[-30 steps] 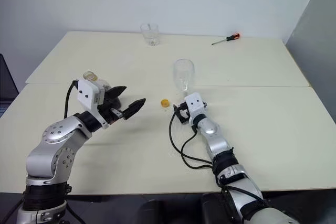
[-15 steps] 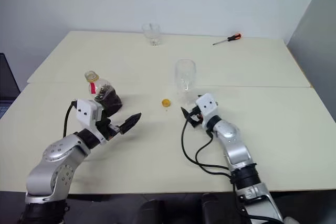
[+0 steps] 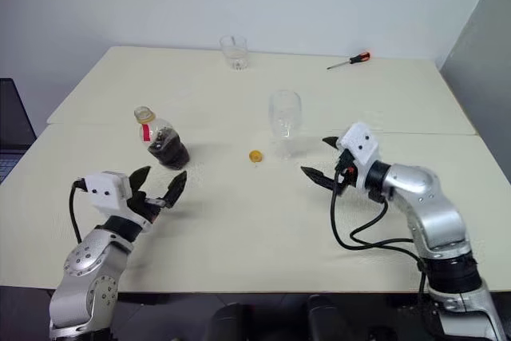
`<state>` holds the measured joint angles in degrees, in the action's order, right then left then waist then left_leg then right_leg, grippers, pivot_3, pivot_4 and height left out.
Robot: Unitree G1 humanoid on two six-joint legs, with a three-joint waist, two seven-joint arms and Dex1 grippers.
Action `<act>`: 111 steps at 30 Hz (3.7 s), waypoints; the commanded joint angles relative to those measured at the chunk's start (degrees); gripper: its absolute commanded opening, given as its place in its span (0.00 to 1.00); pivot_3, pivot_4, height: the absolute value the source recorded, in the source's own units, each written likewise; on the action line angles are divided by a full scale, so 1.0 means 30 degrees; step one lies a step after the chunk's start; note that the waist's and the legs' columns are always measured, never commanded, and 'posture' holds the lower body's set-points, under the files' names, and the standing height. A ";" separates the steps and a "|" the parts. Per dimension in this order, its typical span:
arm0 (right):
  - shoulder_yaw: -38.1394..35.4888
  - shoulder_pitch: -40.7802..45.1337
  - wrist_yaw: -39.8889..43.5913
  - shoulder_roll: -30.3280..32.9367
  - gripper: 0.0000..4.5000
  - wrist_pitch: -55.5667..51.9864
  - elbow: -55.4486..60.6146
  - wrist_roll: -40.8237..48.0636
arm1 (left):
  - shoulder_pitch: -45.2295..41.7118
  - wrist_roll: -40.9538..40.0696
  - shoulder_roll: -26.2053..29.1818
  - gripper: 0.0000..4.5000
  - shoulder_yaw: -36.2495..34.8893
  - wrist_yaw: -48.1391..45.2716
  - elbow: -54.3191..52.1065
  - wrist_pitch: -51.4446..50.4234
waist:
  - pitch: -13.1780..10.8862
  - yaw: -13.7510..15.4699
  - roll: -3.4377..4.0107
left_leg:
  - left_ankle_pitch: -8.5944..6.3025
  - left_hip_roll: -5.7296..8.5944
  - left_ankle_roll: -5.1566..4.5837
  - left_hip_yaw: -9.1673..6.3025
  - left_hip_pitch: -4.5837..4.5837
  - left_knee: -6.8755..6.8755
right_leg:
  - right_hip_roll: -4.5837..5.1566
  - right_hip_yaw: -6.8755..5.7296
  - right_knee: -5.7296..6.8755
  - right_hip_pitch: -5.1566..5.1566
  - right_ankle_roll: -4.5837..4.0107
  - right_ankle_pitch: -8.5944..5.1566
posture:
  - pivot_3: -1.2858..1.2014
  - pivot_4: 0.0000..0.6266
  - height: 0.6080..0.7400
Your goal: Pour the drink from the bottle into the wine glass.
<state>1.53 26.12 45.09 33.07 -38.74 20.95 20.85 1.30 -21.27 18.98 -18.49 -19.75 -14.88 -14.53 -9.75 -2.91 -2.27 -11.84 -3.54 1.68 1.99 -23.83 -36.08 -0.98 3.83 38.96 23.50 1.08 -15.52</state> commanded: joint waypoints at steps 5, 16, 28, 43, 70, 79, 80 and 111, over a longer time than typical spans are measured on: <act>0.0061 0.3543 0.0180 0.0217 0.99 -0.3606 0.2989 0.3666 | -0.1283 0.0578 0.0525 1.00 0.0047 0.0356 0.1132 0.0138 | -0.0002 0.0025 -0.0009 | 0.0000 0.0005 -0.0001 -0.0004 -0.0013 0.0000 | -0.0019 -0.0025 -0.0011 0.0005 -0.0005 -0.0004 | 0.52 0.24 1.00; 0.0907 0.4506 -0.0105 0.0166 0.99 -0.3608 0.2421 0.3596 | -0.2564 0.0936 0.1206 1.00 0.0082 0.0021 0.2456 0.0234 | -0.0004 0.0088 -0.0013 | 0.0000 -0.0005 -0.0001 0.0007 -0.0022 -0.0002 | 0.0008 -0.0024 -0.0015 0.0007 -0.0004 -0.0007 | 0.52 0.24 1.00; 0.1841 0.4477 -0.0249 0.0449 0.99 -0.3257 0.2171 0.2673 | -0.4348 0.1278 0.1728 1.00 0.0286 -0.0039 0.3758 0.0103 | -0.0006 0.0116 -0.0016 | 0.0000 -0.0005 -0.0001 0.0000 -0.0025 0.0003 | 0.0006 -0.0028 -0.0012 0.0010 -0.0006 -0.0007 | 0.52 0.24 1.00; 0.1972 0.4505 -0.0603 0.0427 0.99 -0.3718 0.2519 0.2602 | -0.6040 0.1841 0.2299 1.00 0.0862 -0.0804 0.6478 0.0792 | -0.0007 0.0139 -0.0016 | 0.0000 -0.0005 0.0000 0.0006 -0.0030 0.0001 | 0.0006 -0.0035 -0.0010 0.0010 -0.0006 -0.0006 | 0.52 0.24 1.00; 0.1735 0.4265 -0.1419 0.1266 1.00 -0.3860 0.2893 0.2193 | -1.0848 0.3302 0.3228 0.36 0.2044 -0.3452 1.4660 0.5269 | -0.0008 0.0221 -0.0019 | 0.0000 -0.0008 -0.0001 0.0040 -0.0057 0.0007 | 0.0005 -0.0089 -0.0010 0.0028 -0.0005 -0.0005 | 0.52 0.24 1.00; -0.0548 0.2846 -0.1231 0.2805 1.00 -0.3774 0.3074 0.2808 | -1.3674 0.4728 0.4644 0.23 0.2968 -0.3793 1.5049 0.5785 | -0.0031 0.0403 -0.0059 | 0.0001 0.0005 0.0000 0.0040 -0.0161 -0.0009 | -0.0004 -0.0117 -0.0008 0.0098 -0.0005 -0.0003 | 0.52 0.24 1.00; -0.0938 0.2590 -0.1201 0.3039 1.00 -0.3821 0.3154 0.2923 | -1.4445 0.5026 0.4838 0.23 0.3222 -0.3894 1.5295 0.5932 | -0.0032 0.0409 -0.0059 | 0.0001 0.0006 0.0000 0.0039 -0.0174 -0.0010 | -0.0004 -0.0119 -0.0007 0.0108 -0.0011 0.0001 | 0.52 0.24 1.00; -0.3645 -0.1963 -0.6134 0.1255 1.00 -0.2134 0.6242 0.3106 | -2.7482 1.4536 0.2493 0.22 1.1213 -0.2327 2.8543 1.7189 | -0.0040 0.0408 -0.0056 | 0.0003 0.0129 0.0002 -0.0010 -0.0328 -0.0030 | -0.0008 -0.0242 0.0007 0.0221 -0.0015 0.0008 | 0.52 0.24 1.00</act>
<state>-8.97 20.40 28.04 37.07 -44.86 37.24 30.31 -78.25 21.30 26.45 14.82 -28.57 70.82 35.62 -9.87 -1.69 -2.43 -11.83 -3.15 1.69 1.96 -24.81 -36.18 -1.00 3.11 38.99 24.17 1.04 -15.49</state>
